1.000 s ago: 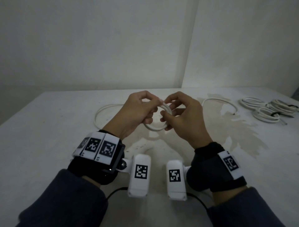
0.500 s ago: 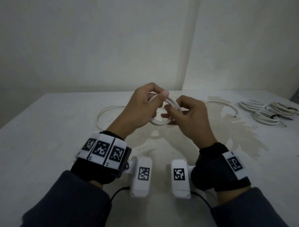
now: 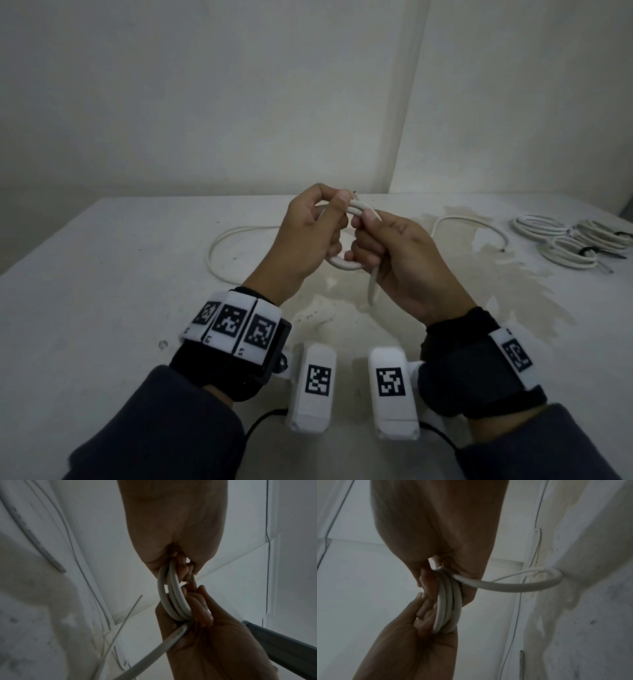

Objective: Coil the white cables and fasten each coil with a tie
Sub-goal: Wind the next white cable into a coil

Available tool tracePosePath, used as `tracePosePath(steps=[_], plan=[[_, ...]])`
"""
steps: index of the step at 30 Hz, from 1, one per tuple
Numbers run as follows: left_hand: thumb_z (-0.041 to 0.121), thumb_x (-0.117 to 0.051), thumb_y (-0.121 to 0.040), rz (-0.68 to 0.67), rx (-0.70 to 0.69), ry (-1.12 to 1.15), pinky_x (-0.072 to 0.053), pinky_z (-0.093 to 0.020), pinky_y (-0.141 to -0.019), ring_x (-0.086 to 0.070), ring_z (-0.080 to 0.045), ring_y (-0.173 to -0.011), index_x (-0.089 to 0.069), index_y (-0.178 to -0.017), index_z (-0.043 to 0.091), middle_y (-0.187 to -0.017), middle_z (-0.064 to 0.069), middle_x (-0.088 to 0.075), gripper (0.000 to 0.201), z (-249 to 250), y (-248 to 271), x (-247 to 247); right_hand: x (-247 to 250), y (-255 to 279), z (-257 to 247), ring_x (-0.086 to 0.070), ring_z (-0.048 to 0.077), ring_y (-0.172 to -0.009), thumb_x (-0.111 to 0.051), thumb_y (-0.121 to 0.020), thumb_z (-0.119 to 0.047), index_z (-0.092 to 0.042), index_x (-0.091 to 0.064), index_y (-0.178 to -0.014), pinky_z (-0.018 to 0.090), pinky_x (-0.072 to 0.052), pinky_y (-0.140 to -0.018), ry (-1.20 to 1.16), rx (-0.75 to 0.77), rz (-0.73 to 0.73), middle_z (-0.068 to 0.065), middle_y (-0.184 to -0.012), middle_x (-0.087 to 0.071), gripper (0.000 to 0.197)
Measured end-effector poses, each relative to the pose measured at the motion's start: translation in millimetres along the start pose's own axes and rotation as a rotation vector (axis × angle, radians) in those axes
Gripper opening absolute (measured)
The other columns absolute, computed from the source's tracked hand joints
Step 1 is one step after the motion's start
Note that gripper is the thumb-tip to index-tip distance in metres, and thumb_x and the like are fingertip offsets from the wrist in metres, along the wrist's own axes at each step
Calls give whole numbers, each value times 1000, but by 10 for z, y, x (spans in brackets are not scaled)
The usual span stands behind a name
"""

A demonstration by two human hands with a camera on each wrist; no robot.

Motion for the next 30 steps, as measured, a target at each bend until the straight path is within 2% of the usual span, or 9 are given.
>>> tracePosePath(steps=[4, 6, 9, 12, 14, 16, 20, 26, 30], plan=[[52, -31, -99, 82, 299, 249, -52, -26, -53, -56, -14, -53, -58, -89, 5, -69, -5, -57, 54, -79, -28, 13, 57, -26, 8, -27, 7, -44, -39, -101, -16, -5, -56, -82, 21, -42, -57, -91, 35, 79, -7, -50, -29, 28], [54, -29, -99, 127, 477, 118, -55, -30, -59, -60, -20, -59, -56, -85, 7, -78, -11, -61, 57, -140, -5, 35, 64, -40, 2, -29, 6, -43, -41, -101, -17, -6, -56, -83, 22, -46, -60, -179, 47, 84, -7, -50, -30, 26], [53, -33, -99, -126, 771, -273, -54, -29, -57, -60, -22, -60, -60, -89, 2, -82, -16, -64, 58, -270, 118, -5, 52, -34, -31, -33, 4, -42, -47, -92, -23, -7, -55, -84, 21, -48, -60, -320, 67, 67, -8, -49, -31, 19], [50, -39, -97, -403, 956, -250, -56, -24, -57, -63, -15, -56, -63, -96, 0, -77, -13, -69, 55, -376, 224, -85, 41, -28, -62, -33, 4, -41, -46, -90, -25, -7, -54, -84, 19, -48, -60, -419, 69, 48, -8, -50, -31, 20], [35, -49, -97, -343, 943, -133, -58, -26, -60, -64, -15, -56, -59, -95, 1, -75, -13, -69, 36, -412, 206, -78, 50, -38, -61, -33, 5, -42, -42, -95, -23, -7, -54, -84, 19, -48, -60, -438, 70, 59, -8, -51, -31, 22], [18, -51, -97, -158, 840, 50, -59, -31, -62, -66, -19, -57, -57, -91, 1, -74, -15, -69, 19, -416, 145, -33, 78, -54, -39, -33, 5, -42, -39, -100, -20, -7, -54, -84, 18, -48, -59, -420, 83, 118, -7, -51, -30, 25], [7, -46, -99, 119, 437, 202, -60, -28, -66, -69, -17, -64, -57, -89, -1, -83, -14, -68, 16, -316, 1, 86, 136, -86, 62, -36, 7, -43, -39, -103, -18, -7, -53, -82, 18, -47, -56, -348, 85, 298, -6, -48, -32, 27], [11, -46, -100, 151, 188, 119, -58, -32, -80, -68, -18, -87, -61, -106, 4, -101, -10, -69, 17, -263, -3, 85, 169, -88, 143, -35, 7, -44, -40, -103, -20, -8, -52, -82, 20, -46, -59, -204, 36, 297, -6, -48, -31, 27], [12, -45, -100, 134, 168, 204, -60, -35, -76, -71, -24, -93, -61, -109, 2, -102, -14, -70, 21, -211, -8, 86, 126, -73, 140, -33, 6, -42, -39, -103, -18, -7, -53, -80, 17, -45, -53, -187, -10, 201, -6, -47, -32, 29]])
Point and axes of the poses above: each hand's wrist, its own y-axis away from the middle knuckle, its own x-axis out of the back of the hand, z = x × y, the point moved 2 cm from there along -y, towards the middle knuckle
